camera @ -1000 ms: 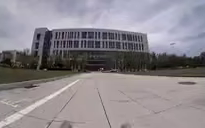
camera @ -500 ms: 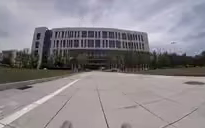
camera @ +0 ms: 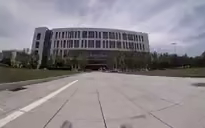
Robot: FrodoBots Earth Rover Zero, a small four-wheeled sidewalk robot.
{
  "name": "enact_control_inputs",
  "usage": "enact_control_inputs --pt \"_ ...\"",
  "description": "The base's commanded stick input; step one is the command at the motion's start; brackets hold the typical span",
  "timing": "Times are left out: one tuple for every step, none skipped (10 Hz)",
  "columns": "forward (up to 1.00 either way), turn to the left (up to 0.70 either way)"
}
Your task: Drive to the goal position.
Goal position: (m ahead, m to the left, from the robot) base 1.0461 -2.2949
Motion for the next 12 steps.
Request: enact_control_inputs --pt "0.70 0.35" --pt "0.70 0.24" --pt "0.70 0.02" --pt "0.70 0.01" --pt "0.70 0.00" --pt "0.70 0.00" --pt "0.70 0.00" --pt "0.70 0.00" --pt "0.70 0.00" --pt "0.70 0.00" --pt "0.70 0.00" --pt "0.70 0.00"
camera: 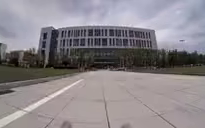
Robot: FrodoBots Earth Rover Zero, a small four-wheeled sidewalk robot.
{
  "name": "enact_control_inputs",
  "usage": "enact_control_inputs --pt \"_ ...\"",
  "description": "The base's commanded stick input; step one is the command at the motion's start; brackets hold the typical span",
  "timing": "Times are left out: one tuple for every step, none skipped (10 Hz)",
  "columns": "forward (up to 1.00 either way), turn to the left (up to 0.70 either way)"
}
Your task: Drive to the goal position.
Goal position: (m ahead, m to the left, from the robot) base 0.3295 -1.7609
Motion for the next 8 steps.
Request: enact_control_inputs --pt "0.70 0.00" --pt "0.70 0.00" --pt "0.70 0.00" --pt "0.70 0.00" --pt "0.70 0.00" --pt "0.70 0.00" --pt "0.70 0.00" --pt "0.70 0.00"
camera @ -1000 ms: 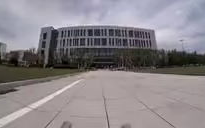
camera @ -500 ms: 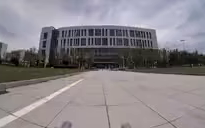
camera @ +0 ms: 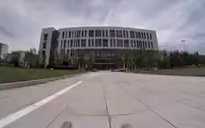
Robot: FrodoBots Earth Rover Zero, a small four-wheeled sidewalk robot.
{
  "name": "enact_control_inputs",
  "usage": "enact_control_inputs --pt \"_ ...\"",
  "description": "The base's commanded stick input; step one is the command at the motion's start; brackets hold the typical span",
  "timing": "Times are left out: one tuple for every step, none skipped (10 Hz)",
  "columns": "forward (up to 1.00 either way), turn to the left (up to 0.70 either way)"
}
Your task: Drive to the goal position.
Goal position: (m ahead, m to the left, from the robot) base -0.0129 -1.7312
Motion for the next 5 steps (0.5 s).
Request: enact_control_inputs --pt "0.70 0.00" --pt "0.70 0.00" --pt "0.70 0.00" --pt "0.70 0.00" --pt "0.70 0.00"
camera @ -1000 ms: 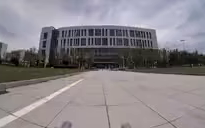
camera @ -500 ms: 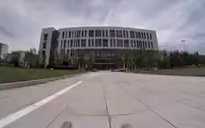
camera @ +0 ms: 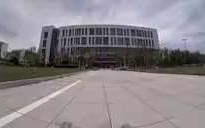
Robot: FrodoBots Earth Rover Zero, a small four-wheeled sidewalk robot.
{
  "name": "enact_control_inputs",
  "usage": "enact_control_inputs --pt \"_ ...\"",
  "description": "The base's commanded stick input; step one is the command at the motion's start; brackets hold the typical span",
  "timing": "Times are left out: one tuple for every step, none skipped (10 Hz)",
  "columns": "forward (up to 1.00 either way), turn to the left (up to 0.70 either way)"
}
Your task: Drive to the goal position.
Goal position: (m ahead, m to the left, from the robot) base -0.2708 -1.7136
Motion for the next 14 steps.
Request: enact_control_inputs --pt "0.70 0.00" --pt "0.70 0.00" --pt "0.70 0.00" --pt "0.70 0.00" --pt "0.70 0.00" --pt "0.70 0.00" --pt "0.70 0.00" --pt "0.70 0.00" --pt "0.70 -0.01" --pt "0.70 -0.08" --pt "0.70 -0.32" --pt "0.70 -0.18" --pt "0.70 -0.07" --pt "0.70 0.00"
